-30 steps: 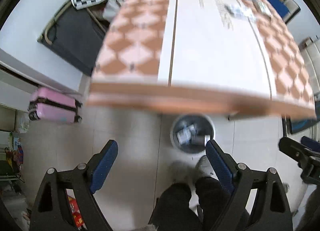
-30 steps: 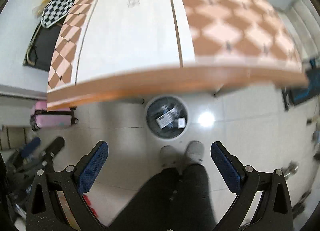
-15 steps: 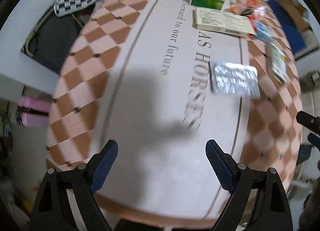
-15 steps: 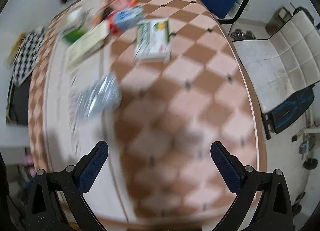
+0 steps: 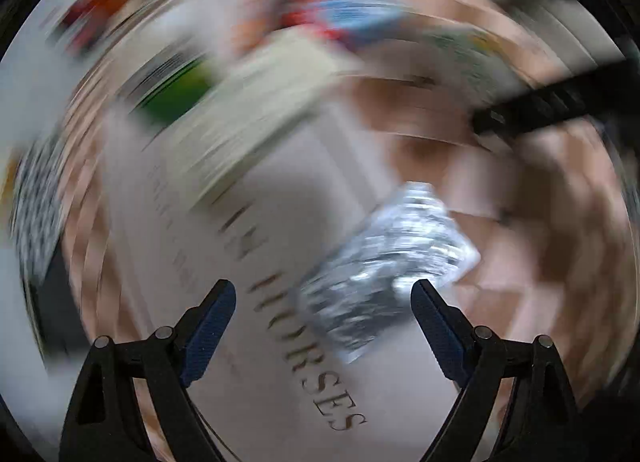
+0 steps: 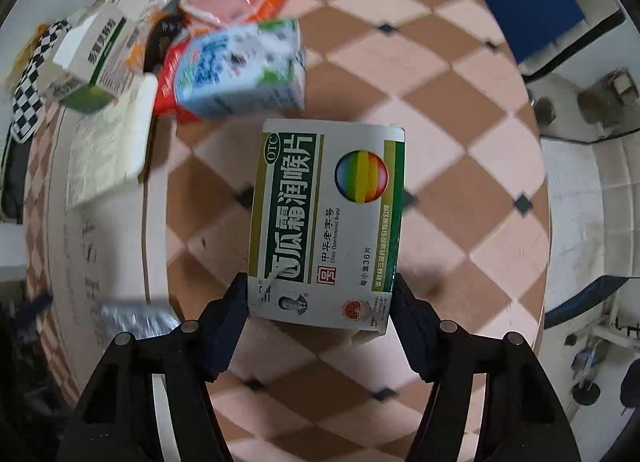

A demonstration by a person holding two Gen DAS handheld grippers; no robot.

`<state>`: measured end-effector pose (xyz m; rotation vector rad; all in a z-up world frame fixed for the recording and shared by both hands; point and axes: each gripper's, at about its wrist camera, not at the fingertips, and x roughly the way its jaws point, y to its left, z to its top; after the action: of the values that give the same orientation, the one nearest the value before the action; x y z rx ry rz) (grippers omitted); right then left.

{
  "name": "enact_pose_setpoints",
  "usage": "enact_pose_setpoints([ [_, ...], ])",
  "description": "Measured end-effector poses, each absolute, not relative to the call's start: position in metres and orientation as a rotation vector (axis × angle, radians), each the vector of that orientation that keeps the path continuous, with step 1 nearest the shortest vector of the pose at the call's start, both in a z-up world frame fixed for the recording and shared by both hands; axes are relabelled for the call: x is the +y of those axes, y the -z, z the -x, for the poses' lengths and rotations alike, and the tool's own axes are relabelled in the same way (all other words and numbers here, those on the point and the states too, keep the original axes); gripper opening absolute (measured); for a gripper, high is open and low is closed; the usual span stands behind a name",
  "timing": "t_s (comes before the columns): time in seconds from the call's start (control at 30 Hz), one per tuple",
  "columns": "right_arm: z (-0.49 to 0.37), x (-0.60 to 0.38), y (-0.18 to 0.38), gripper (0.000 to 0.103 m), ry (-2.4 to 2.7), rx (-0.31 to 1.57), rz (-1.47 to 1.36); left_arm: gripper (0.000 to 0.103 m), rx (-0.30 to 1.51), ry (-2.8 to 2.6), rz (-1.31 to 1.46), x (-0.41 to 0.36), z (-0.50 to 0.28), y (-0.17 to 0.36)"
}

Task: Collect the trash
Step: 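Grasp the green-white medicine box with the right tool while the left tool grasps the foil blister pack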

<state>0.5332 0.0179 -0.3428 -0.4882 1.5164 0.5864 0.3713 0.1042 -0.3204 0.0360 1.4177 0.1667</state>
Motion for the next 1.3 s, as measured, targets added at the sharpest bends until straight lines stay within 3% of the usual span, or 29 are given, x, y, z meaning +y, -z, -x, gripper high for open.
enact_pose_setpoints([
  [0.17,-0.545,-0.025,0.339,0.069,-0.587,1.579,0.467,0.089,1.518,0.065,-0.222,0.079,-0.391,0.343],
  [0.43,-0.567,-0.047,0.339,0.069,-0.538,1.616,0.400,0.088,1.593,0.186,-0.185,0.071,-0.403,0.365],
  [0.5,-0.564,-0.049,0.339,0.069,-0.536,1.615,0.395,0.082,1.593,0.181,-0.179,0.076,-0.407,0.364],
  [0.57,-0.562,-0.045,0.339,0.069,-0.541,1.611,0.398,0.069,1.593,0.145,-0.134,0.087,-0.415,0.361],
  [0.63,-0.558,-0.043,0.339,0.069,-0.544,1.609,0.400,0.065,1.593,0.104,-0.060,0.099,-0.416,0.360],
  [0.83,-0.558,-0.045,0.339,0.069,-0.554,1.610,0.388,0.064,1.601,-0.083,0.157,0.102,-0.397,0.364],
  [1.0,-0.553,-0.043,0.340,0.069,-0.540,1.598,0.416,0.064,1.548,-0.448,0.758,0.132,-0.353,0.371],
  [1.07,-0.549,-0.039,0.343,0.070,-0.530,1.593,0.461,0.065,1.506,-0.509,0.880,0.136,-0.339,0.372],
  [1.3,-0.547,-0.023,0.346,0.081,-0.477,1.550,0.514,0.066,1.569,-0.510,0.635,0.098,-0.348,0.375],
])
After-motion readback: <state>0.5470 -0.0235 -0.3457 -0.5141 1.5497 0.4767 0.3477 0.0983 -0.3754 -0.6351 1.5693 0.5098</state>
